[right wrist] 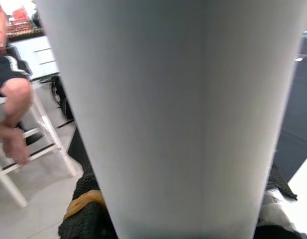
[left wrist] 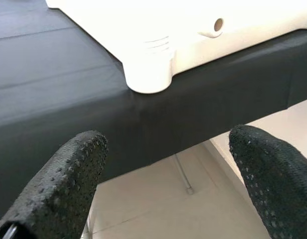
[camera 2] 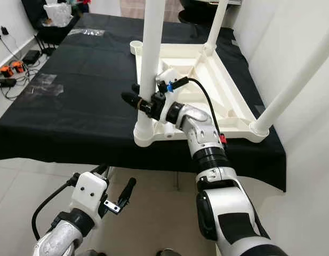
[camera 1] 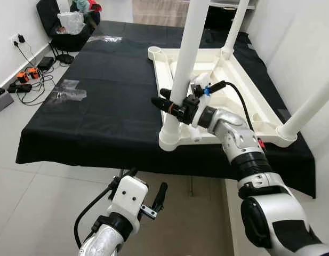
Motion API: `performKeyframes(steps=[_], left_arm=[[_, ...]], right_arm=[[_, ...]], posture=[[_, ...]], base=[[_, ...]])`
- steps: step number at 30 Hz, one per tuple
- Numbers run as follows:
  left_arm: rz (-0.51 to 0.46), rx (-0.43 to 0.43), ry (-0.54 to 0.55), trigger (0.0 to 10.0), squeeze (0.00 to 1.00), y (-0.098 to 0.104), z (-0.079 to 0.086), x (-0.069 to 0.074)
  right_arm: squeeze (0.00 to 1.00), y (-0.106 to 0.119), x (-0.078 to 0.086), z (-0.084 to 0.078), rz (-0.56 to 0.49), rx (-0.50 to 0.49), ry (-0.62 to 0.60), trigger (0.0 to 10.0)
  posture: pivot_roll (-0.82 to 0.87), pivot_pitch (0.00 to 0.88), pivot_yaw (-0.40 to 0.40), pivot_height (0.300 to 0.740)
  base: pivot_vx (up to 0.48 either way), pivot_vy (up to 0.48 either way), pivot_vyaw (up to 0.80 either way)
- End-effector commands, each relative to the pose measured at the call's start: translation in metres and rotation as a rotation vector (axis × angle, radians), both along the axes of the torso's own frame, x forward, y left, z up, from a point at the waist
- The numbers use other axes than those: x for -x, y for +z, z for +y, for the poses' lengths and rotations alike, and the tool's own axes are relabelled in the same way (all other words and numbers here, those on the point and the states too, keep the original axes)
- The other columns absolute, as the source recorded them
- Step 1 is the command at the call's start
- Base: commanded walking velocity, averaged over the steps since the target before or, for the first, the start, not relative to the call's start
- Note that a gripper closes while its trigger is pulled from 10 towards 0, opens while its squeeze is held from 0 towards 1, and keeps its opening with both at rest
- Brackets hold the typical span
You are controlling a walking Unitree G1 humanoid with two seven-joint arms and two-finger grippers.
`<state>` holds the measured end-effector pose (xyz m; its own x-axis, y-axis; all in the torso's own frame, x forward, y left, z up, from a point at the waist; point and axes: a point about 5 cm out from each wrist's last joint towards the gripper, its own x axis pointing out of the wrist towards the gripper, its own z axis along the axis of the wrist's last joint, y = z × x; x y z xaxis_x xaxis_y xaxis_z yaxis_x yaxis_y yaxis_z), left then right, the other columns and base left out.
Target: Building children table
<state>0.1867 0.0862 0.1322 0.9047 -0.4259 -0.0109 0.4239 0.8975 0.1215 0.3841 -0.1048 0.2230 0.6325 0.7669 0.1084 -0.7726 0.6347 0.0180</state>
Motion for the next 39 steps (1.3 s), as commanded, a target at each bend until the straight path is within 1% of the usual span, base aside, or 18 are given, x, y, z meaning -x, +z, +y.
performKeyframes(steps=[1, 5, 6, 7, 8, 10, 11, 12, 16, 20, 21, 25, 26, 30, 31, 33, 35, 39], left_arm=[[-0.003, 0.002, 0.005, 10.0, 0.00, -0.001, -0.001, 0.001], [-0.018, 0.009, 0.019, 10.0, 0.00, 0.002, 0.001, -0.001], [-0.018, 0.009, 0.019, 10.0, 0.00, 0.002, 0.001, -0.001], [-0.019, 0.009, 0.016, 10.0, 0.00, 0.001, 0.000, -0.001], [-0.019, 0.009, 0.016, 10.0, 0.00, 0.001, 0.000, -0.001], [-0.019, 0.006, 0.011, 10.0, 0.00, 0.000, -0.001, -0.001], [-0.019, 0.006, 0.011, 10.0, 0.00, 0.000, -0.001, -0.001], [-0.019, 0.004, 0.009, 10.0, 0.00, 0.000, -0.001, -0.002], [-0.020, 0.003, 0.009, 10.0, 0.00, 0.000, -0.001, -0.002], [-0.021, 0.001, 0.009, 10.0, 0.00, 0.000, -0.001, -0.003], [-0.020, 0.002, 0.010, 10.0, 0.00, 0.000, 0.000, -0.003], [-0.019, 0.003, 0.012, 10.0, 0.00, 0.000, 0.000, -0.003], [-0.018, 0.003, 0.010, 10.0, 0.00, 0.000, 0.000, -0.003], [-0.016, 0.004, 0.007, 10.0, 0.00, 0.000, -0.001, -0.003], [-0.016, 0.003, 0.007, 10.0, 0.00, 0.000, -0.001, -0.003], [-0.016, 0.004, 0.007, 10.0, 0.00, 0.000, -0.001, -0.003], [-0.015, 0.004, 0.007, 10.0, 0.00, -0.001, -0.001, -0.003], [-0.014, 0.006, 0.003, 10.0, 0.00, -0.001, -0.002, -0.002]], right_arm=[[0.00, -0.012, -0.006, -0.017, 0.049, 0.043, -0.219, 0.0], [0.00, -0.016, -0.005, -0.027, 0.068, 0.063, -0.487, 0.0], [0.00, -0.016, -0.005, -0.027, 0.068, 0.063, -0.487, 0.0], [0.00, -0.019, -0.002, -0.032, 0.080, 0.077, -0.627, 0.0], [0.00, -0.019, -0.002, -0.032, 0.080, 0.077, -0.627, 0.0], [0.00, -0.025, 0.007, -0.041, 0.117, 0.090, -0.892, 0.0], [0.00, -0.025, 0.007, -0.041, 0.117, 0.090, -0.892, 0.0], [0.00, -0.026, 0.017, -0.043, 0.141, 0.064, -1.083, 0.0], [0.00, -0.025, 0.028, -0.038, 0.183, 0.002, -1.230, 0.0], [0.00, -0.023, 0.032, -0.023, 0.210, -0.028, -1.227, 0.0], [0.00, -0.021, 0.031, -0.016, 0.202, -0.044, -1.175, 10.0], [0.00, -0.015, 0.031, -0.007, 0.173, -0.063, -1.113, 10.0], [1.00, -0.013, 0.032, -0.008, 0.144, -0.062, -1.112, 10.0], [1.00, -0.009, 0.032, -0.010, 0.064, -0.033, -1.091, 10.0], [0.00, -0.008, 0.032, -0.010, 0.056, -0.027, -1.083, 10.0], [0.00, -0.007, 0.024, -0.011, 0.047, -0.035, -0.914, 10.0], [0.00, -0.007, 0.021, -0.012, 0.048, -0.040, -0.850, 10.0], [0.00, -0.011, 0.020, -0.011, 0.107, -0.017, -0.383, 10.0]], posture=[[0.09, 0.106, -0.089, 0.740], [0.08, 0.110, -0.085, 0.740], [0.08, 0.110, -0.085, 0.740], [0.08, 0.109, -0.085, 0.740], [0.08, 0.109, -0.085, 0.740], [0.07, 0.104, -0.085, 0.740], [0.07, 0.104, -0.085, 0.740], [0.08, 0.104, -0.084, 0.740], [0.08, 0.105, -0.085, 0.740], [0.08, 0.109, -0.089, 0.740], [0.08, 0.112, -0.090, 0.740], [0.07, 0.115, -0.089, 0.740], [0.07, 0.115, -0.089, 0.740], [0.07, 0.116, -0.086, 0.740], [0.07, 0.116, -0.086, 0.740], [0.07, 0.109, -0.085, 0.740], [0.07, 0.109, -0.085, 0.740], [0.07, 0.103, -0.086, 0.740]], base=[[0.000, 0.000, 0.00], [0.000, 0.000, 0.00], [0.000, 0.000, 0.00], [0.000, 0.000, 0.00], [0.000, 0.000, 0.00], [0.000, 0.000, 0.00], [0.000, 0.000, 0.00], [0.000, 0.000, 0.00], [0.000, 0.000, 0.00], [0.000, 0.000, 0.00], [0.000, 0.000, 0.00], [0.000, 0.000, 0.00], [0.000, 0.000, 0.00], [0.000, 0.000, 0.00], [0.000, 0.000, 0.00], [0.000, 0.000, 0.00], [0.000, 0.000, 0.00], [0.000, 0.000, 0.00]])
